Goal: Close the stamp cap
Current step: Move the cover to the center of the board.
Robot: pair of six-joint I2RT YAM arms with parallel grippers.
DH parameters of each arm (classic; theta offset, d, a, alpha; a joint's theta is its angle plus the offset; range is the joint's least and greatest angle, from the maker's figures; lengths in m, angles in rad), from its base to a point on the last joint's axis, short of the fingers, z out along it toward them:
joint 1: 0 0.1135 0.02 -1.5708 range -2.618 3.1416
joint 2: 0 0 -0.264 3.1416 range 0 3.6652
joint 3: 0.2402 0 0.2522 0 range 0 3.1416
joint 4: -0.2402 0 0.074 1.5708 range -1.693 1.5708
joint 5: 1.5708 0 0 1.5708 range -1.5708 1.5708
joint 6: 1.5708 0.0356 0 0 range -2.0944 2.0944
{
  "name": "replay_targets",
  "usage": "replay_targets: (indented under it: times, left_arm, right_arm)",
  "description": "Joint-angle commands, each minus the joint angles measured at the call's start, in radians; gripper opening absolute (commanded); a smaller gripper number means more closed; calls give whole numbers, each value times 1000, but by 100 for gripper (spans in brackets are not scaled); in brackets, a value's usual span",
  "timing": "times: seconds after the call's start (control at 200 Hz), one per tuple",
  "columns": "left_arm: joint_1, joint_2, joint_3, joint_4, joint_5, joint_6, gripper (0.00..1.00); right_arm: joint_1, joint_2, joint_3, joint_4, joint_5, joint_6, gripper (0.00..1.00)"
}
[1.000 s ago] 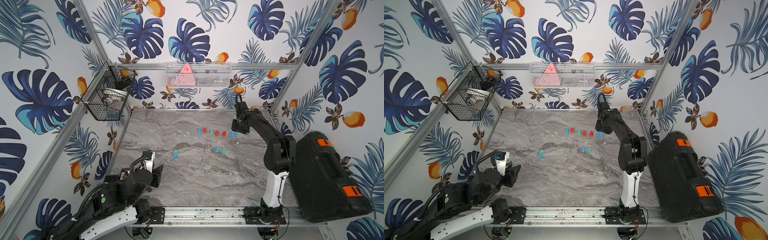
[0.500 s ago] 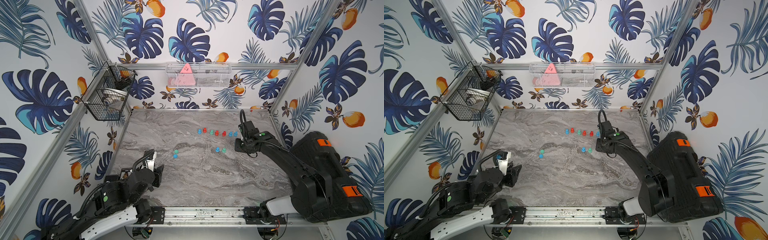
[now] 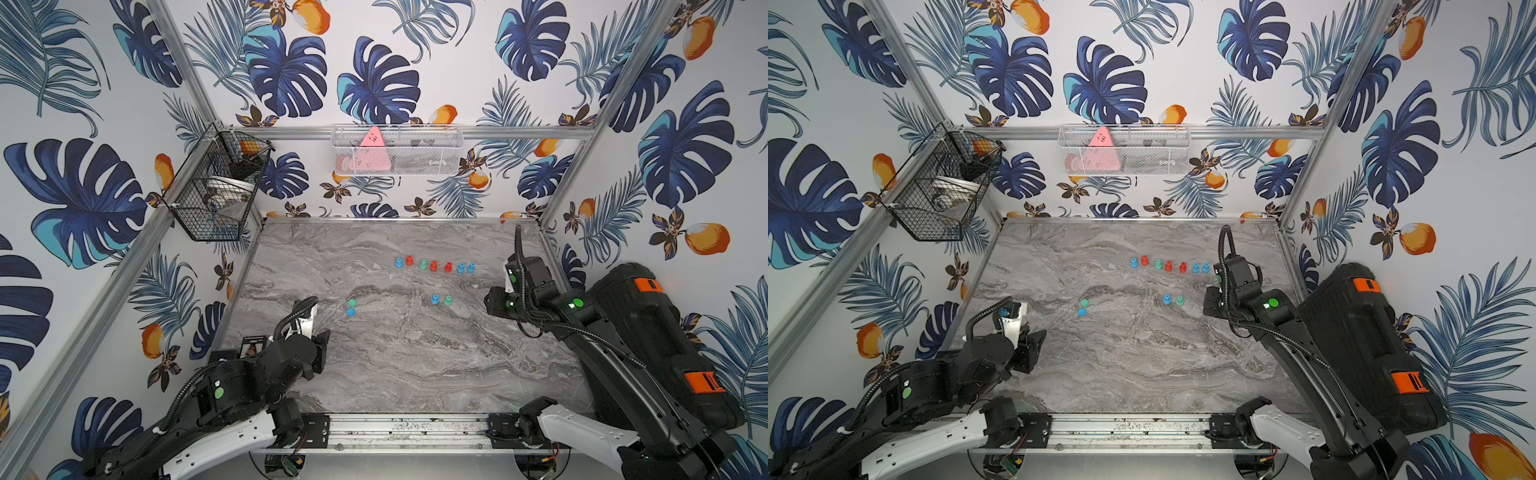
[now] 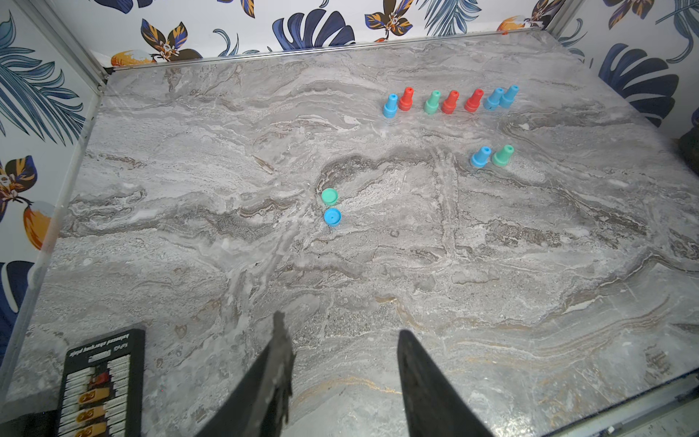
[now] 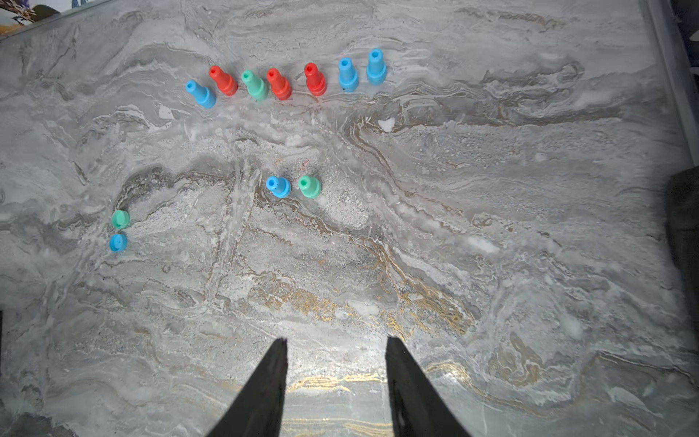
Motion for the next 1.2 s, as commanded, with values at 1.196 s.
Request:
replay_targets:
  times: [1.196]
  left_arm:
    - [376, 586, -8, 580, 471, 59, 51]
  right_arm:
    - [14, -240, -185, 34, -28, 34, 48]
